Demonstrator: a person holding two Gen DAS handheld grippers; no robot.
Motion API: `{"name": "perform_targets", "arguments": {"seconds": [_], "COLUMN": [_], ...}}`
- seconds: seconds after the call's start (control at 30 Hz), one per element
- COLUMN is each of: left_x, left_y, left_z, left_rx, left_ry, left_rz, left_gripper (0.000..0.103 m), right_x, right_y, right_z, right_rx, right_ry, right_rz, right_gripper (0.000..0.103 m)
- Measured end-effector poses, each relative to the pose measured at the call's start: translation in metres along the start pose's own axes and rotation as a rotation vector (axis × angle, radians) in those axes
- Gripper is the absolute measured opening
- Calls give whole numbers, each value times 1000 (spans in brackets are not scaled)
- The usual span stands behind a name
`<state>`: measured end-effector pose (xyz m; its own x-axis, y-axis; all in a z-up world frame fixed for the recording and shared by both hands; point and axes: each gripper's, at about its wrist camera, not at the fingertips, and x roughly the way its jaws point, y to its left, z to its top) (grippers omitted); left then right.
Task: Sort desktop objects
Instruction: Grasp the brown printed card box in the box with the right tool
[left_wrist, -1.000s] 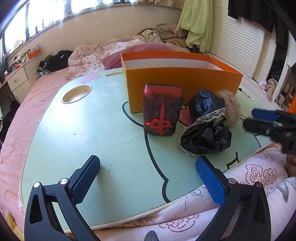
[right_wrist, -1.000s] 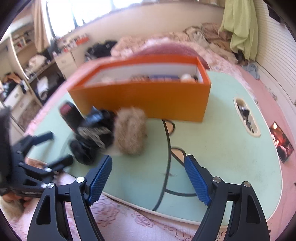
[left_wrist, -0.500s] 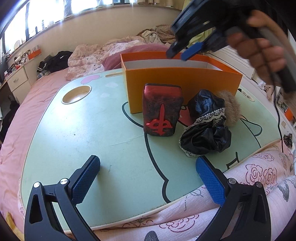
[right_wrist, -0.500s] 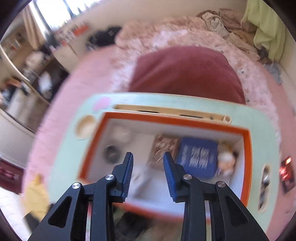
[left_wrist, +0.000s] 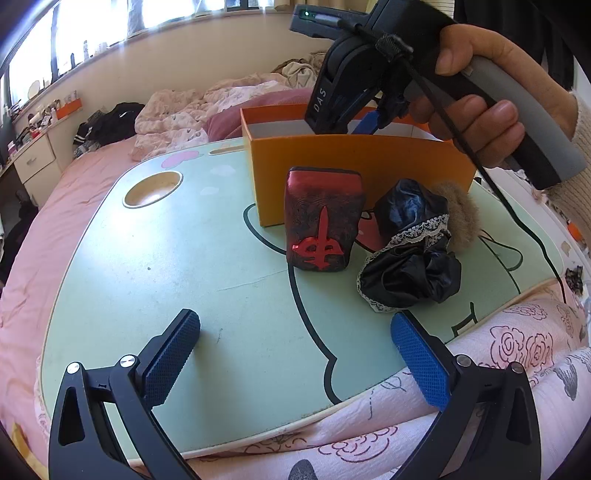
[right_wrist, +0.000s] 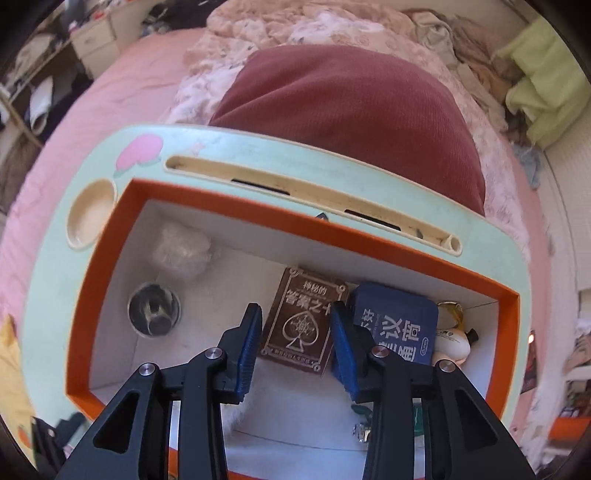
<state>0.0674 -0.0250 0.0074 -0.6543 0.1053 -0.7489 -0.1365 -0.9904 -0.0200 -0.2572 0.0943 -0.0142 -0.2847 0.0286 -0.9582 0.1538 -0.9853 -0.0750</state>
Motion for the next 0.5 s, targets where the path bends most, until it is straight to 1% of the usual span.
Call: {"name": "perform_targets", "arguments": {"seconds": [0.07,0.1,0.17,0.2,0.23,0.27,0.3,0.33,0.37,0.4,0.43,0.5], "left_x": [0,0,0,0,0,0,0,0,0,0,0,1], "left_y": [0,0,0,0,0,0,0,0,0,0,0,0], "left_z": [0,0,0,0,0,0,0,0,0,0,0,0], "left_rx": [0,0,0,0,0,0,0,0,0,0,0,0], "left_ry": [0,0,0,0,0,0,0,0,1,-1,0,-2], "left_rz": [0,0,0,0,0,0,0,0,-1,-1,-1,-1], "left_gripper": [103,103,103,103,103,103,103,103,103,103,103,103], "right_x": [-6,-9,-14,-14,-13,-9,0,7,10,16,18,19], "right_y": [-4,-11,-24,-32,-37,-43,-50,-54,-58,-59,-59,-56], "right_z": [-1,1,4,5,6,5,5,4,2,2,1,3], "right_rx": [13,57,116,145,159,179,207,219,238,243,246,238], "right_ry": [-15,-25,-44,-36,-17,24,85,122,129,158,159,146], "right_rz": [137,158,104,85,91,110,145,181,229,247,263,231], "right_gripper": [36,36,36,36,36,36,36,37,42,44,39,39]}}
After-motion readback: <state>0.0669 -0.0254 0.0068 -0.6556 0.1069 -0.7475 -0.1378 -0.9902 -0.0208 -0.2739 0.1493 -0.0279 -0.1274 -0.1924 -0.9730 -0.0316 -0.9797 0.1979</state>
